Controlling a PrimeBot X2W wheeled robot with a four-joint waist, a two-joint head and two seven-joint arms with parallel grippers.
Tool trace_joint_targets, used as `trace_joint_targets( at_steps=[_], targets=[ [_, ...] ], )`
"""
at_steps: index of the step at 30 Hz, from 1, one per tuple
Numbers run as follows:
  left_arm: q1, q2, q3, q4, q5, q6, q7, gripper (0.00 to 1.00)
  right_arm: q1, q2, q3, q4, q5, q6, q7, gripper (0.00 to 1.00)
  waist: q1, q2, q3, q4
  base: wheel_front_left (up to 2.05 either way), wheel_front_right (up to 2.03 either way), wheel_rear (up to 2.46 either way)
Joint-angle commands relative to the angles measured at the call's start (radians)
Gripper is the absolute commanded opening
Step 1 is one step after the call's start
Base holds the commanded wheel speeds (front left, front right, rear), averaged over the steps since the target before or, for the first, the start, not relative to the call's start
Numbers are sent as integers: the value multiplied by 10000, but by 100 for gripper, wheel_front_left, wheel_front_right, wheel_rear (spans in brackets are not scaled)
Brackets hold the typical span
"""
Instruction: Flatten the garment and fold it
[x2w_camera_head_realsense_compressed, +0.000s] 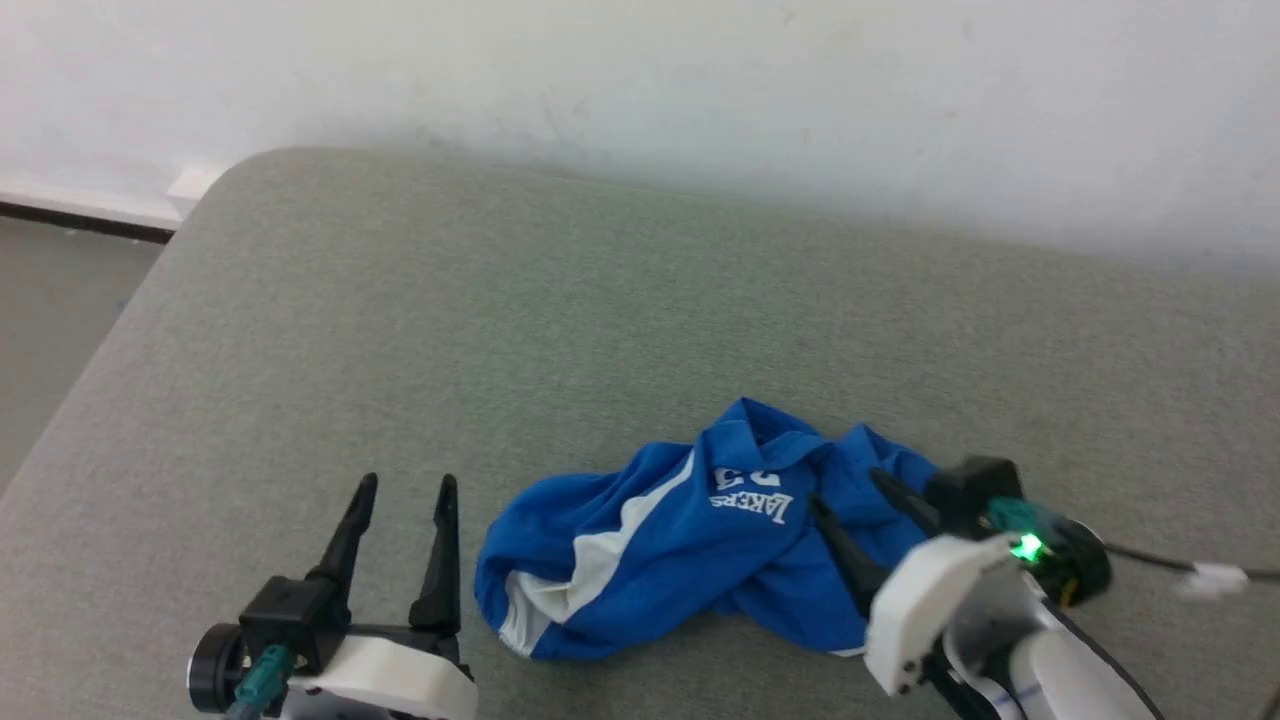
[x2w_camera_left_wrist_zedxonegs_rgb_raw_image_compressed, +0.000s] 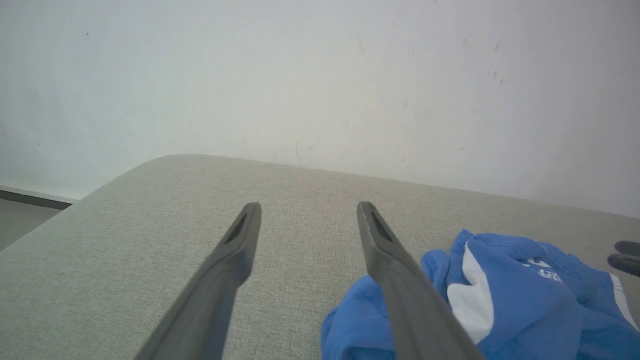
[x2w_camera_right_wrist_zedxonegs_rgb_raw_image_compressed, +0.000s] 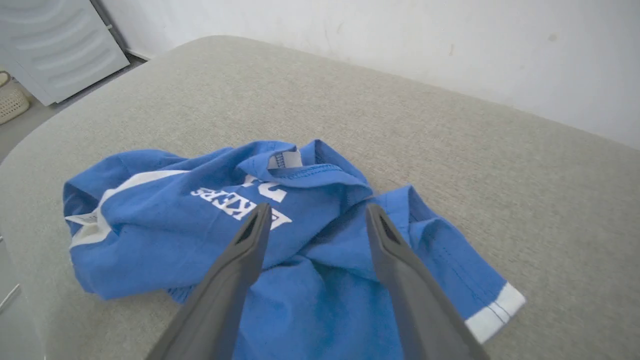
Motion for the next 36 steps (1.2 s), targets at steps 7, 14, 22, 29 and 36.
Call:
trace_joint_targets(
  at_steps=[7, 14, 22, 29, 36],
  targets=[
    [-292, -398, -247, 21, 242, -187, -106, 100, -2293, -250, 1465, 1815, 1166, -9, 1193, 100, 1, 0, 161, 759, 0, 0, 0],
    [-362, -697, -178, 125, 319, -316, -110, 100, -3359, -180, 2053, 3554, 1713, -9, 1572, 0, 1, 0, 326, 870, 0, 0, 0],
    [-168, -763, 120, 163, 420, -343, -111, 100, -3239, -731, 1999, 2881, 2031, -9, 304, 0, 1, 0, 288, 341, 0, 0, 0],
    [-32, -773, 299, 201, 474, -401, -112, 100, -849, -1515, -133, 327, 1636, -9, -398, 0, 1, 0, 196, -331, 0, 0, 0],
    [101, -757, 383, 322, 495, -455, -112, 100, 2589, -770, -2356, -2179, 1106, -9, 591, 0, 1, 0, 189, -970, 0, 0, 0]
  ],
)
